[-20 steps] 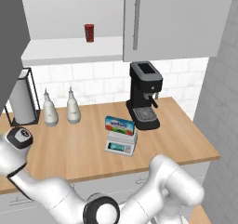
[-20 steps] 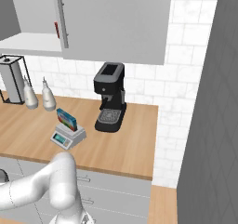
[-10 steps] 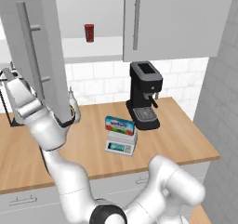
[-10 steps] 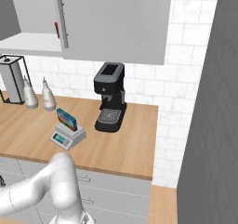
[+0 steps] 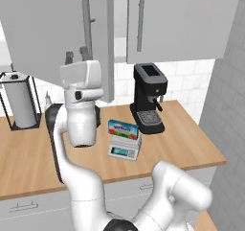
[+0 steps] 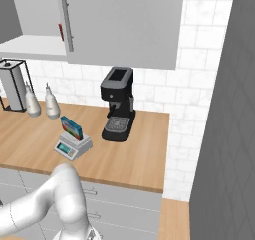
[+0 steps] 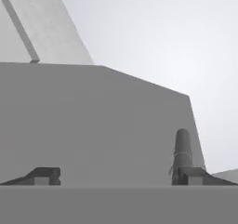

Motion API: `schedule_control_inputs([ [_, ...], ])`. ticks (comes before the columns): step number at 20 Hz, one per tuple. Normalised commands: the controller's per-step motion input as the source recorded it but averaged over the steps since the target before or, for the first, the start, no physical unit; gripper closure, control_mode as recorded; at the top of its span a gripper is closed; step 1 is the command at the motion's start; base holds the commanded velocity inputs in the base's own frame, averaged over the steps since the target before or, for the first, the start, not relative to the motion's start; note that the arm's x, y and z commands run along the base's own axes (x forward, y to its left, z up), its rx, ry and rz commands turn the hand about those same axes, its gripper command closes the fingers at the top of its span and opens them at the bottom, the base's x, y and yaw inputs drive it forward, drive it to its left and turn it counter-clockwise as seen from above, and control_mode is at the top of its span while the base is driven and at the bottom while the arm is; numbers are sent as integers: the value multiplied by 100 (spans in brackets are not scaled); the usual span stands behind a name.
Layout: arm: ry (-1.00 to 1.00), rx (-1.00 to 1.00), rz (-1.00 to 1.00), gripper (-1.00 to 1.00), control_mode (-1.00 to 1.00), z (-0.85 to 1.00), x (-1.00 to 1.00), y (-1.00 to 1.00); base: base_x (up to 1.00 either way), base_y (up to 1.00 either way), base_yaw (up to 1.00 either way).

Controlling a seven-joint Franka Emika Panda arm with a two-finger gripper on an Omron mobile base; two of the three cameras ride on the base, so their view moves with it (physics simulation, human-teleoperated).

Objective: Pick the boxed food and place it on the digital scale for weighing, and close the cabinet.

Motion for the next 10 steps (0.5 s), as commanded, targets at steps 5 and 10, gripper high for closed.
schedule_control_inputs([
  [5,56,29,-9,-100,-100,27,67,-52,0,0,0],
  [10,89,2,-10,-100,-100,0,99,-36,0,0,0],
])
